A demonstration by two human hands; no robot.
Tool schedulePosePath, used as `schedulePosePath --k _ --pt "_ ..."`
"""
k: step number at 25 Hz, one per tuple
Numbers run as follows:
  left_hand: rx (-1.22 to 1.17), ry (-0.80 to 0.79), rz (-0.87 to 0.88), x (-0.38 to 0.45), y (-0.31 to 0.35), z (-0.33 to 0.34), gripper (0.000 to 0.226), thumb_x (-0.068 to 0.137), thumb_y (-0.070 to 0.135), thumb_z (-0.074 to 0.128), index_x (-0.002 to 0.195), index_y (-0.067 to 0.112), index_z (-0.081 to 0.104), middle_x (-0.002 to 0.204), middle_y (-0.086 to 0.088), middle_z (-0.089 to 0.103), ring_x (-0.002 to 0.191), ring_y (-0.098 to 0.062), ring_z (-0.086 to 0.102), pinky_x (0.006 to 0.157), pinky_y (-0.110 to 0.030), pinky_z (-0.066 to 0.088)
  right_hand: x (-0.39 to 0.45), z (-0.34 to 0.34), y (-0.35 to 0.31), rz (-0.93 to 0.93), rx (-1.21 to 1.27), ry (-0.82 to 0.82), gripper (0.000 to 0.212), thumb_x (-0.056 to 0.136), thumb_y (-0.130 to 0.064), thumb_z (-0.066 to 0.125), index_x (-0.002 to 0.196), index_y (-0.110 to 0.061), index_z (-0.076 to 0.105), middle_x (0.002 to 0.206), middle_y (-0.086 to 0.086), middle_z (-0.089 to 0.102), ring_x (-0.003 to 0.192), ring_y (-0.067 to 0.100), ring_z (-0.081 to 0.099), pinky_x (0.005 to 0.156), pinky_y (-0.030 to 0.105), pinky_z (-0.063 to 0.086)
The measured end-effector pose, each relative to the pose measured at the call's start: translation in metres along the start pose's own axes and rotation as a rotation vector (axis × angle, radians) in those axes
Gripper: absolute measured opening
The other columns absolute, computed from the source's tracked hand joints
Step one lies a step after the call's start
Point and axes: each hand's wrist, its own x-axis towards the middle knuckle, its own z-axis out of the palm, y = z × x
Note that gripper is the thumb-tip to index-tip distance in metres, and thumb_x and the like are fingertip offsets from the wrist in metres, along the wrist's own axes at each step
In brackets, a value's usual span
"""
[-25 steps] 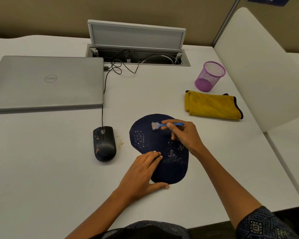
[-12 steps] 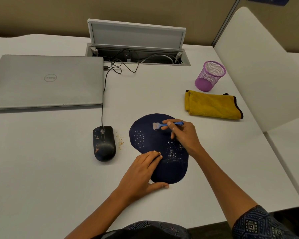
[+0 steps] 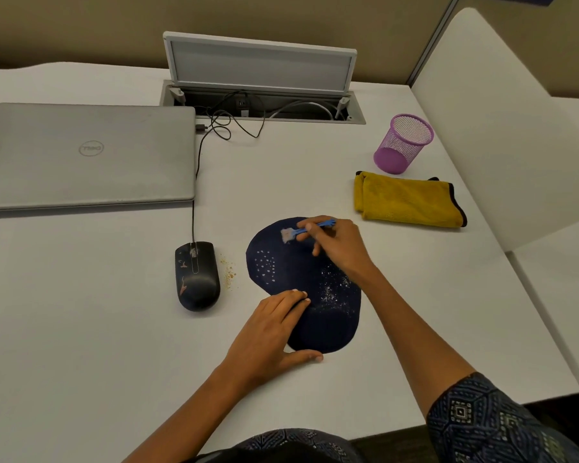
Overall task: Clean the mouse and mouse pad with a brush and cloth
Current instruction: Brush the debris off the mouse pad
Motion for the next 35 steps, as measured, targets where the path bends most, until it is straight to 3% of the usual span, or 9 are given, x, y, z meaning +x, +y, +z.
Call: schedulePosePath --k 7,11,15,20,24,27,28,31,35 --pt "-0.029 0.023 -0.007 0.0 -0.001 0.002 0.081 0.077 0.071 0.048 0.134 0.013 0.046 0.137 -0.002 0.048 0.127 -0.018 0.044 0.106 -0.032 0.03 0.015 -0.036 0.01 0.126 -0.051 0.198 0.02 0.096 -0.017 0.048 0.098 -0.008 0.066 0.087 0.011 0.071 0.048 0.01 0.054 0.054 0.015 0.046" --pt "-0.028 0.018 -0.014 -0.001 0.0 0.002 0.081 0.076 0.071 0.048 0.133 0.014 0.047 0.137 -0.002 0.048 0.126 -0.019 0.045 0.106 -0.034 0.031 0.007 -0.064 0.024 0.183 -0.174 0.235 0.025 0.096 -0.02 0.047 0.099 -0.007 0.068 0.085 0.01 0.072 0.049 0.006 0.055 0.05 0.012 0.042" --pt "-0.044 0.007 -0.033 -0.001 0.002 0.001 0.081 0.076 0.071 0.049 0.135 0.016 0.046 0.139 0.0 0.046 0.128 -0.017 0.042 0.107 -0.033 0.03 0.018 -0.061 0.011 0.147 -0.086 0.233 0.021 0.093 -0.022 0.052 0.094 -0.011 0.07 0.081 0.005 0.072 0.048 0.007 0.056 0.042 0.006 0.037" --pt "-0.047 0.006 -0.046 0.0 0.003 0.0 0.081 0.075 0.071 0.052 0.134 0.016 0.046 0.139 0.0 0.046 0.129 -0.017 0.041 0.108 -0.032 0.029 0.021 -0.045 0.003 0.064 -0.182 0.061 0.017 0.093 -0.023 0.054 0.094 -0.015 0.069 0.082 0.002 0.071 0.046 0.007 0.056 0.051 0.008 0.044" --pt "-0.039 0.021 -0.037 0.0 0.004 0.0 0.08 0.074 0.07 0.053 0.132 0.014 0.049 0.137 -0.001 0.048 0.126 -0.018 0.044 0.106 -0.033 0.031 0.008 -0.071 0.016 0.107 -0.314 0.079 0.024 0.095 -0.023 0.049 0.097 -0.01 0.069 0.089 0.008 0.073 0.054 0.012 0.058 0.06 0.019 0.047" --pt "-0.029 0.028 -0.042 0.001 0.007 -0.001 0.079 0.075 0.071 0.051 0.129 0.013 0.052 0.134 -0.001 0.051 0.123 -0.018 0.047 0.105 -0.033 0.033 0.003 -0.084 0.017 0.142 -0.424 0.077 0.029 0.095 -0.026 0.048 0.096 -0.007 0.069 0.093 0.012 0.074 0.071 0.023 0.064 0.075 0.032 0.055" --pt "-0.02 0.03 -0.045 0.002 0.008 -0.001 0.078 0.076 0.072 0.049 0.128 0.013 0.053 0.133 -0.001 0.052 0.122 -0.018 0.049 0.104 -0.033 0.033 0.002 -0.084 0.014 0.118 -0.415 0.07 0.028 0.095 -0.027 0.049 0.096 -0.008 0.069 0.093 0.011 0.073 0.071 0.024 0.064 0.076 0.03 0.055" --pt "0.006 0.024 -0.071 0.004 0.013 -0.002 0.079 0.075 0.073 0.047 0.125 0.012 0.055 0.13 -0.003 0.055 0.119 -0.019 0.051 0.103 -0.033 0.032 0.0 -0.073 0.001 0.001 -0.271 -0.015 0.019 0.093 -0.023 0.054 0.098 -0.014 0.069 0.086 0.005 0.072 0.055 0.014 0.058 0.062 0.015 0.048" --pt "0.024 -0.009 -0.13 0.005 0.022 0.0 0.085 0.072 0.075 0.05 0.129 0.012 0.051 0.134 -0.003 0.05 0.124 -0.02 0.047 0.105 -0.032 0.028 -0.001 -0.073 0.005 0.001 -0.295 -0.036 0.02 0.094 -0.022 0.052 0.098 -0.013 0.07 0.091 0.01 0.073 0.061 0.023 0.061 0.073 0.037 0.053"
